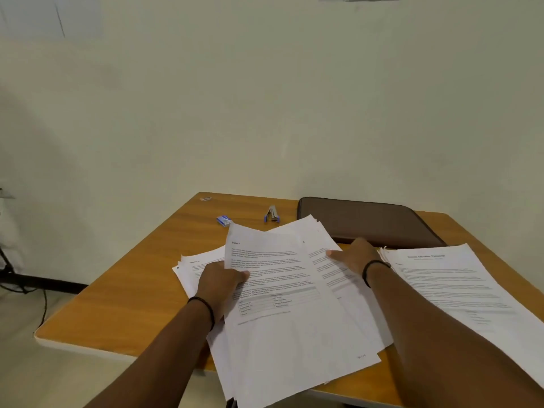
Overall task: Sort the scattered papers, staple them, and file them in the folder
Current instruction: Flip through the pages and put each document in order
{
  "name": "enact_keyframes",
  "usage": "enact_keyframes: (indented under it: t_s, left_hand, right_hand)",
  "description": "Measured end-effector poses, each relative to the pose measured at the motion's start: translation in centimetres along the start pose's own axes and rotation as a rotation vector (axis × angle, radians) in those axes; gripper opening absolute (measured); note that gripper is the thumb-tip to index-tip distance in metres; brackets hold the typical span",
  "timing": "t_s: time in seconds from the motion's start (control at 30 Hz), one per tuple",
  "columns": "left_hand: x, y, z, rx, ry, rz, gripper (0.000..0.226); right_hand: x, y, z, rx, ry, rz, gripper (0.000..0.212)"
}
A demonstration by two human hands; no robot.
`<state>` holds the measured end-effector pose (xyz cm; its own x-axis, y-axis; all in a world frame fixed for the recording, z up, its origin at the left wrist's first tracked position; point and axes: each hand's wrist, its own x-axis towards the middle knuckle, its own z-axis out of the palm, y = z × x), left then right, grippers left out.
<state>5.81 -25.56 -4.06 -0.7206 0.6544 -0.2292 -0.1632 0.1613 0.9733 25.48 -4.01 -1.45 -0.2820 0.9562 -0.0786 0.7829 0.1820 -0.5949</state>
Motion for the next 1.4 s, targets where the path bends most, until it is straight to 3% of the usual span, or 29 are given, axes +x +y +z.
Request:
enact_keyframes:
  t_s: [0.13, 0.2, 0.27, 0.43, 0.5, 0.57, 0.67, 0.77, 0.83, 0.93, 1.03, 1.07, 1.1, 1.2, 1.23, 1.33, 1.4]
  left_hand:
    - [0.7, -0.3, -0.4, 0.020, 0.007, -0.012, 0.018]
    - [0.8, -0.5, -0.6, 0.032, 0.007, -0.008, 0.019]
    - [0.6, -0.6, -0.6, 0.023, 0.002, -0.002, 0.022]
    - [0.0, 0.3, -0.7, -0.083, -0.031, -0.045, 0.025]
    - [-0.7, 0.6, -0.8, -0.109, -0.030, -0.026, 0.024]
    - [-1.4, 1.0, -1.1, -0.158, -0.038, 0.010, 0.024]
    - [-2.3, 2.4, -1.7, -0.252, -0.093, 0.079, 0.020]
    - [-3.4, 4.0, -2.4, -0.214, -0.049, 0.154, 0.012]
    - [-3.9, 4.5, -2.7, -0.259, -0.106, 0.178, 0.020]
    - [-4.3, 5.2, -2.4, -0.301, -0.233, 0.157, 0.022]
    - [-4.1, 5.2, -1.9, -0.320, -0.298, 0.068, 0.027]
    - [-3.8, 4.9, -1.8, -0.263, -0.245, 0.075, 0.035]
    - [-3.1, 4.4, -2.0, -0.119, -0.116, 0.088, 0.047]
    - [-1.0, 2.7, -4.7, 0.495, 0.504, 0.019, 0.065]
    - [-1.0, 2.2, -5.6, 0.568, 0.577, -0.037, 0.069]
    - [-0.8, 2.4, -6.5, 0.689, 0.453, -0.043, 0.051]
    - [-0.6, 3.4, -6.0, 0.503, 0.253, -0.058, 0.034]
  right_hand:
    - [0.8, -0.7, -0.1, 0.081, -0.169, -0.006, 0.038]
    - [0.4, -0.9, -0.4, 0.097, -0.121, -0.035, 0.030]
    - [-0.6, -1.4, -1.0, 0.080, 0.093, -0.107, 0.021]
    - [-4.1, -5.3, -4.9, 0.200, 0.896, -0.475, 0.018]
    - [-5.3, -7.2, -6.8, 0.261, 1.019, -0.667, 0.016]
    - [-6.7, -9.1, -8.5, 0.348, 0.941, -0.807, 0.015]
    - [-8.6, -11.7, -10.4, 0.662, 0.497, -0.818, 0.010]
    - [-9.7, -11.6, -9.4, 0.919, -0.076, -0.638, 0.017]
    - [-9.9, -10.2, -7.7, 0.896, -0.266, -0.516, 0.020]
    - [-9.3, -7.4, -5.1, 0.970, -0.420, -0.367, 0.028]
    - [-7.9, -5.1, -2.6, 1.026, -0.369, -0.275, 0.031]
    - [-7.5, -4.4, -2.1, 1.022, -0.311, -0.246, 0.031]
    - [-6.9, -3.7, -1.9, 0.976, -0.244, -0.225, 0.032]
    - [-5.5, -1.3, -1.8, 0.553, -0.031, -0.194, 0.037]
    - [-4.9, -0.4, -1.6, 0.416, 0.008, -0.174, 0.040]
    - [-3.7, 1.6, -0.3, 0.204, 0.022, -0.094, 0.032]
    - [-3.4, 1.9, 0.4, 0.200, 0.000, -0.059, 0.028]
